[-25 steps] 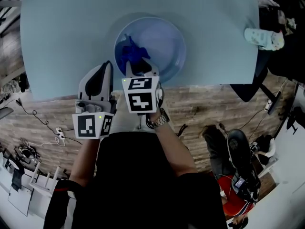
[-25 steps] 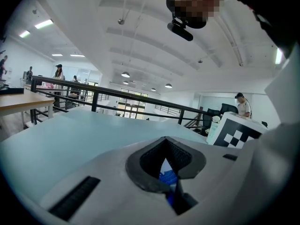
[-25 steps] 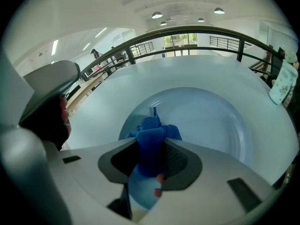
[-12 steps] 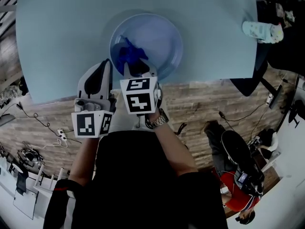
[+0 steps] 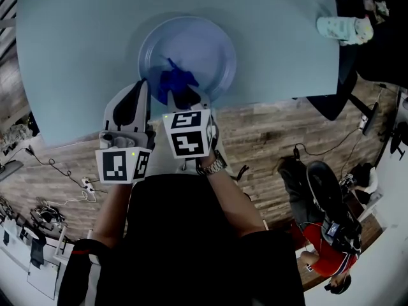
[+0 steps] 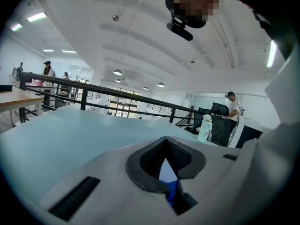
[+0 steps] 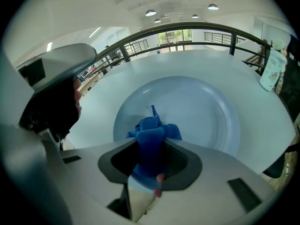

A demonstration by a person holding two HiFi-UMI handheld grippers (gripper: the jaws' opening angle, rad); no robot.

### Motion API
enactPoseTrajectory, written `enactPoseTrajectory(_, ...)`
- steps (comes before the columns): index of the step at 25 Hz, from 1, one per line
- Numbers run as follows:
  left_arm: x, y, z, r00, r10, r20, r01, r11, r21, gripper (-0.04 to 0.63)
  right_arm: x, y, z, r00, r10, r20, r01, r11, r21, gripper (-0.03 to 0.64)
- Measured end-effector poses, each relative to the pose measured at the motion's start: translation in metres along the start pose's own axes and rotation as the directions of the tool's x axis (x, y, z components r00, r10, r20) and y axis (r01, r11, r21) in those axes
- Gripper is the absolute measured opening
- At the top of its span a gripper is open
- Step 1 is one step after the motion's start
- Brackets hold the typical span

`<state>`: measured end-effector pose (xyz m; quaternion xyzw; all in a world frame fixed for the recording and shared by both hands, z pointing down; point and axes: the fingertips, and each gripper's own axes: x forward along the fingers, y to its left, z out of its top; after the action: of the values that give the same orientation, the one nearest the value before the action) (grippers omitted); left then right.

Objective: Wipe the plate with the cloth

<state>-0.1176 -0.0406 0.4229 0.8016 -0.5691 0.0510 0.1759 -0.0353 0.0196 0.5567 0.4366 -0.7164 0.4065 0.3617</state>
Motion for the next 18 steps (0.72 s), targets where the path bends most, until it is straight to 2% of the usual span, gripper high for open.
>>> enactPoseTrajectory(18,0.007,-0.017,0.0,0.998,-0.057,-0.013,0.057,0.998,0.017,0.002,-0.02,-0.042,-0.009,0.995,-0.096,0.013,0.095,0.994,0.052,0.118)
